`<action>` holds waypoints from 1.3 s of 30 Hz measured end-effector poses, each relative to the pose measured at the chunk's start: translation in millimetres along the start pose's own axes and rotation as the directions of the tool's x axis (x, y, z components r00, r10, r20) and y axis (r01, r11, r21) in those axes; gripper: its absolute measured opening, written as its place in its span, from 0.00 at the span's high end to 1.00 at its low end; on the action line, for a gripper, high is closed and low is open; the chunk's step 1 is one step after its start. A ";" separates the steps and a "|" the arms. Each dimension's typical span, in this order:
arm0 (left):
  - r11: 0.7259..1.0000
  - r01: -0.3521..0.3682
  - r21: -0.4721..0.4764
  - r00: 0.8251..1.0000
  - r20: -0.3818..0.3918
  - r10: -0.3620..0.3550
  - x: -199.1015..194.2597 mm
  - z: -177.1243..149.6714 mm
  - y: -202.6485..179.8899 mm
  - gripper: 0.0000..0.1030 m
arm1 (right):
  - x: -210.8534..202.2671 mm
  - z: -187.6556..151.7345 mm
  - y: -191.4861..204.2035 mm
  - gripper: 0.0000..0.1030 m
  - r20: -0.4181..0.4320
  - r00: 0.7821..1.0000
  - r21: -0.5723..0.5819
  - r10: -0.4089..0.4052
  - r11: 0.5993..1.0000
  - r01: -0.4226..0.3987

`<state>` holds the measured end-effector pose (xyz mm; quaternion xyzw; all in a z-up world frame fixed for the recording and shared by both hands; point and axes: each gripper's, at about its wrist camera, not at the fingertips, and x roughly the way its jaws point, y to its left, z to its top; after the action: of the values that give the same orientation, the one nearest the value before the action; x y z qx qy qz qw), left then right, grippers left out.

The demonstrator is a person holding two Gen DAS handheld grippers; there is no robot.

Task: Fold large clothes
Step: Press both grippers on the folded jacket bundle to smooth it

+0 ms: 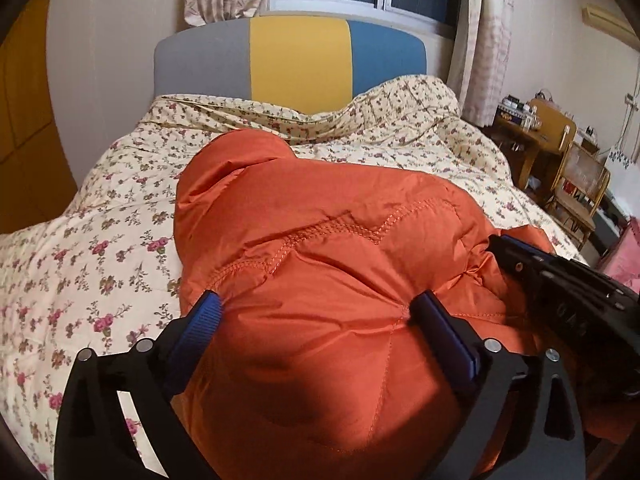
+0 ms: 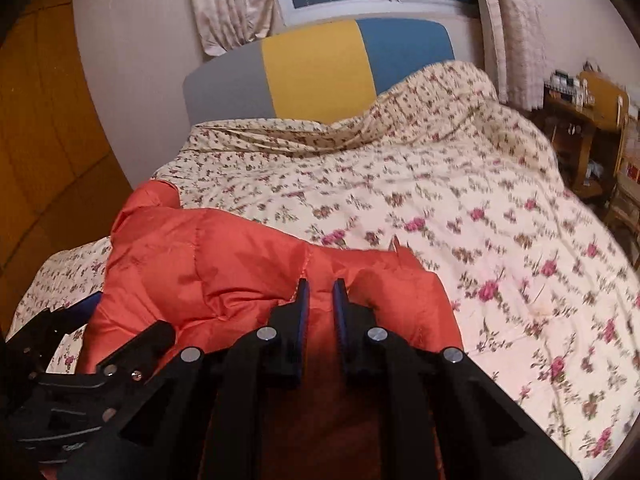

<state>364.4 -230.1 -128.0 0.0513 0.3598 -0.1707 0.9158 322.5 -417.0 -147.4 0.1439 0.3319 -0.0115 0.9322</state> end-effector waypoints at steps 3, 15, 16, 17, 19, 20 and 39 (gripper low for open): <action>1.000 -0.017 0.020 1.000 -0.012 0.018 7.0 0.0 -7.0 0.03 | 6.4 -3.6 -9.5 0.90 -0.008 1.000 0.021 0.005 1.000 -0.004; 0.998 -0.046 0.036 0.999 -0.011 0.046 27.2 -2.2 -23.5 0.03 | 31.6 -17.9 -38.3 0.91 -0.040 0.997 0.138 0.061 0.989 -0.055; 0.998 -0.046 0.036 0.999 -0.010 0.046 28.5 -2.6 -24.2 0.03 | 34.0 -18.3 -39.9 0.91 -0.047 0.997 0.145 0.062 0.988 -0.055; 0.998 -0.048 0.036 0.999 -0.007 0.048 30.1 -3.2 -24.9 0.03 | 35.7 -18.5 -40.2 0.91 -0.051 0.997 0.145 0.058 0.988 -0.050; 0.998 -0.052 0.037 0.999 0.000 0.052 32.6 -4.5 -25.2 0.03 | 38.9 -19.2 -39.3 0.91 -0.059 0.997 0.140 0.043 0.990 -0.035; 0.998 -0.054 0.038 0.999 0.005 0.054 33.9 -5.5 -25.4 0.03 | 40.7 -19.6 -39.3 0.91 -0.063 0.997 0.137 0.038 0.990 -0.029; 1.000 -0.010 0.023 0.999 0.031 0.009 10.8 0.5 -9.1 0.03 | 16.5 -16.5 -29.5 0.81 -0.016 0.999 0.052 0.028 0.998 -0.028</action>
<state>368.9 -241.7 -134.7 0.0610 0.3435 -0.1712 0.9214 321.8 -439.5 -177.6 0.1726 0.3373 -0.0057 0.9254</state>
